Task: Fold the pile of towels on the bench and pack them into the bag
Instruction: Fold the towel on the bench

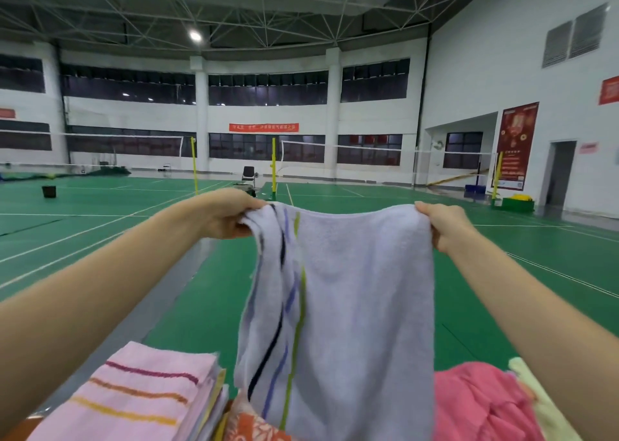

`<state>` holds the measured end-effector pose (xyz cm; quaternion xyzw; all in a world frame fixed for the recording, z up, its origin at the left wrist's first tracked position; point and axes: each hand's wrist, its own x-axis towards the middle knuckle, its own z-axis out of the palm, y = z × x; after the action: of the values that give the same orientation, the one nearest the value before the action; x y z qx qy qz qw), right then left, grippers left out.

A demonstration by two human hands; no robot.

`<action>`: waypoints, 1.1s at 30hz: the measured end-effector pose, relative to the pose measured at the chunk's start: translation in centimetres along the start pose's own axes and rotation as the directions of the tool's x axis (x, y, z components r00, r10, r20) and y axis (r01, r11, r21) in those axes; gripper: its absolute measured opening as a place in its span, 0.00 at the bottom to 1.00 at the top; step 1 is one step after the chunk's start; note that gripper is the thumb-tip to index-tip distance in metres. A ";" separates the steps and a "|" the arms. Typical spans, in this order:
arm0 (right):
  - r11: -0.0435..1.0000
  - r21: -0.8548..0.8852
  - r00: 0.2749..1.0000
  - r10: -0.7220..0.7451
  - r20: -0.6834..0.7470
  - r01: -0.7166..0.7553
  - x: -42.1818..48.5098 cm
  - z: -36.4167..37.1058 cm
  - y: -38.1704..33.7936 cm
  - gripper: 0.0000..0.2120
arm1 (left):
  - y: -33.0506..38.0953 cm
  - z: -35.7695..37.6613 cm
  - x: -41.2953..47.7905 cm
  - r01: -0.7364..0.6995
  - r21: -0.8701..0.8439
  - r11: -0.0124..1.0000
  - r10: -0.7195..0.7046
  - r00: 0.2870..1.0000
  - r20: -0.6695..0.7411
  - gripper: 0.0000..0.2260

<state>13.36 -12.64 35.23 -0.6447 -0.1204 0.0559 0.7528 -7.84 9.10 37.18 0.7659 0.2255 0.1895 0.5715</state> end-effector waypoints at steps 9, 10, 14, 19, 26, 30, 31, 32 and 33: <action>0.719 -0.351 0.798 -0.568 0.200 0.600 -9.2 7.4 3.1 0.21 | 0.6 8.9 -1.2 -0.069 -0.145 0.987 0.066 0.997 -0.026 0.04; 0.718 -0.305 0.780 -0.571 0.257 0.626 -9.7 7.4 3.4 0.19 | 0.5 9.0 -1.2 -0.089 -0.151 0.985 0.084 0.996 -0.036 0.04; 0.755 -0.192 0.724 -0.473 0.502 0.627 -9.8 5.8 4.0 0.12 | -0.2 8.1 -1.2 -0.072 -0.185 0.980 0.068 0.997 -0.028 0.07; 0.678 -0.242 0.649 -0.443 0.618 0.694 -8.6 4.9 4.3 0.20 | -0.9 7.5 -1.6 -0.061 -0.256 0.965 0.068 0.997 0.020 0.07; 0.634 -0.238 0.637 -0.527 0.563 0.735 -7.6 4.5 4.1 0.13 | -1.5 6.8 -2.4 -0.034 -0.467 0.884 0.183 0.943 0.277 0.14; 0.880 -0.019 0.726 -0.378 0.574 0.474 -6.9 3.9 3.6 0.09 | -2.5 5.1 -1.2 -0.472 0.093 0.877 0.465 0.881 0.083 0.26; 0.910 0.016 0.738 -0.346 0.580 0.414 -6.7 3.8 3.3 0.07 | -2.9 4.7 -0.8 -0.464 0.257 0.848 0.452 0.885 0.107 0.31; 0.932 0.044 0.743 -0.316 0.590 0.360 -6.5 3.7 3.1 0.06 | -3.4 4.3 -0.5 -0.416 0.352 0.838 0.382 0.909 0.165 0.33; 0.947 0.067 0.746 -0.290 0.600 0.315 -6.2 3.7 2.9 0.07 | -3.8 3.9 -0.2 -0.363 0.372 0.855 0.291 0.927 0.236 0.30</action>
<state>6.62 -10.14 32.25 -0.5793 -0.4571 0.1329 0.6617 -6.34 6.84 32.40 0.9087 0.0764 0.1662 0.3752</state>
